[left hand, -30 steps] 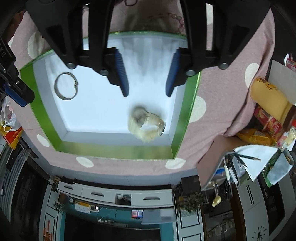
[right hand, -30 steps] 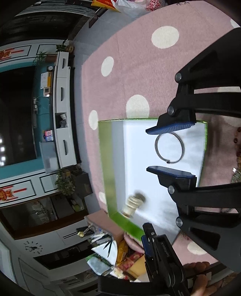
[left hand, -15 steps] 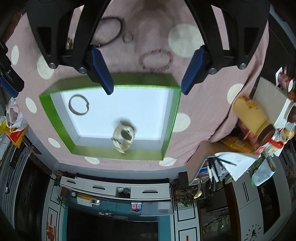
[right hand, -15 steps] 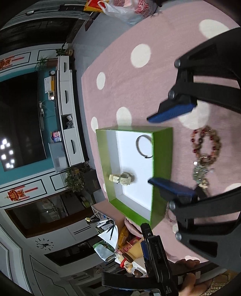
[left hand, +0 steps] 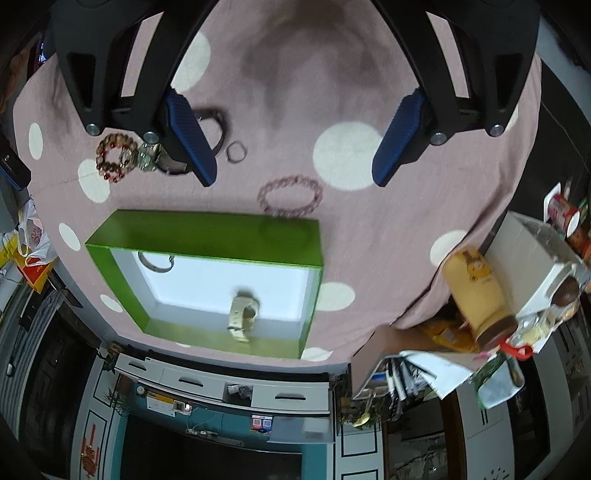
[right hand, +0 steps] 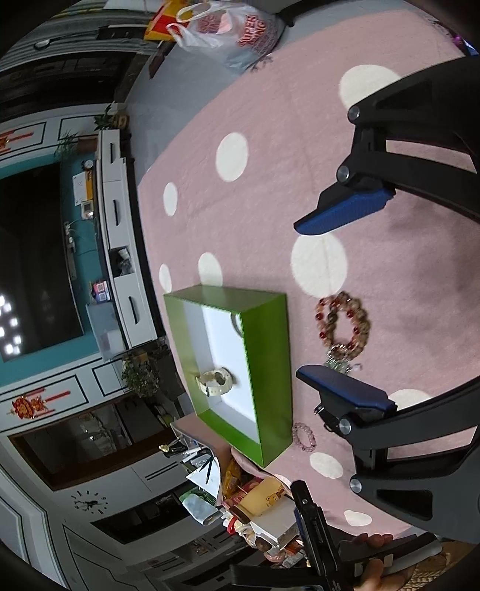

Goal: Organize jewelry
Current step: 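Move both open tools back toward the remaining jewelry, then grasp the black watch with the left tool while the right tool grasps the stone-set silver ring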

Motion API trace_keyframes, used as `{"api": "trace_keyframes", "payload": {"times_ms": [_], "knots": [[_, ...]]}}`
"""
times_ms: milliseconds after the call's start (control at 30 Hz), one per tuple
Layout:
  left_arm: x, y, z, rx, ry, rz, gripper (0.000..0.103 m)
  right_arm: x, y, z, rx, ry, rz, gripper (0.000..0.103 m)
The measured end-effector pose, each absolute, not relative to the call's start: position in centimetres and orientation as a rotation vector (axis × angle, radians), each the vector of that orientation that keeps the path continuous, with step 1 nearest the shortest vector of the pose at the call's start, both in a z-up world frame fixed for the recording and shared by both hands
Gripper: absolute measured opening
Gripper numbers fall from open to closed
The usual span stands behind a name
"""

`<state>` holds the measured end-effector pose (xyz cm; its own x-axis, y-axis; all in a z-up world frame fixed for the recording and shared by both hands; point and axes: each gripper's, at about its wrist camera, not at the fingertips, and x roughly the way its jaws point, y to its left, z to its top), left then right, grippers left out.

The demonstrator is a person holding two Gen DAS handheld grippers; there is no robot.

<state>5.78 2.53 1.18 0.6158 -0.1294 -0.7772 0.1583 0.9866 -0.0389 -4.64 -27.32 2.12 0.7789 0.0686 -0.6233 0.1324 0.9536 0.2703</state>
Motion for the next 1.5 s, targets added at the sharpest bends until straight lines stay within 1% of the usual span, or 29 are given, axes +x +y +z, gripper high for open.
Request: {"api": "trace_keyframes", "payload": {"times_ms": [300, 733, 833, 900, 933, 1033, 1067, 1100, 1200, 1333, 1367, 1500], "knots": [[4.5, 3.3, -0.7, -0.010, 0.946, -0.195, 0.087, -6.2, -27.4, 0.7, 0.310, 0.713, -0.007, 0.073], [4.3, 1.3, -3.3, -0.013, 1.011, -0.276, 0.087, -5.7, -24.4, -1.2, 0.242, 0.757, 0.101, 0.073], [4.5, 0.7, -3.8, -0.011, 1.028, -0.297, 0.083, -5.4, -24.0, -1.6, 0.230, 0.766, 0.117, 0.069], [4.6, 0.3, -4.2, -0.014, 1.038, -0.308, 0.079, -5.1, -23.9, -2.0, 0.229, 0.776, 0.123, 0.063], [4.7, 0.2, -4.3, -0.016, 1.043, -0.313, 0.078, -4.9, -23.8, -2.2, 0.227, 0.780, 0.126, 0.062], [5.1, -0.1, -4.9, -0.040, 1.064, -0.329, 0.070, -4.4, -23.4, -2.8, 0.213, 0.793, 0.134, 0.053], [5.3, -0.1, -5.0, -0.050, 1.070, -0.332, 0.066, -4.2, -23.3, -3.0, 0.206, 0.797, 0.139, 0.049], [5.6, -0.1, -5.2, -0.067, 1.080, -0.341, 0.062, -4.0, -23.1, -3.1, 0.200, 0.799, 0.142, 0.046], [6.3, -0.2, -5.5, -0.116, 1.103, -0.364, 0.053, -3.5, -22.8, -3.4, 0.190, 0.799, 0.147, 0.046], [7.2, -0.3, -6.0, -0.160, 1.136, -0.372, 0.045, -3.0, -22.6, -3.6, 0.191, 0.799, 0.153, 0.046], [7.4, -0.3, -6.2, -0.167, 1.145, -0.375, 0.039, -2.9, -22.5, -3.7, 0.190, 0.800, 0.155, 0.046], [7.8, -1.2, -6.3, -0.143, 1.149, -0.388, 0.036, -2.3, -22.3, -3.9, 0.181, 0.805, 0.165, 0.044]]}}
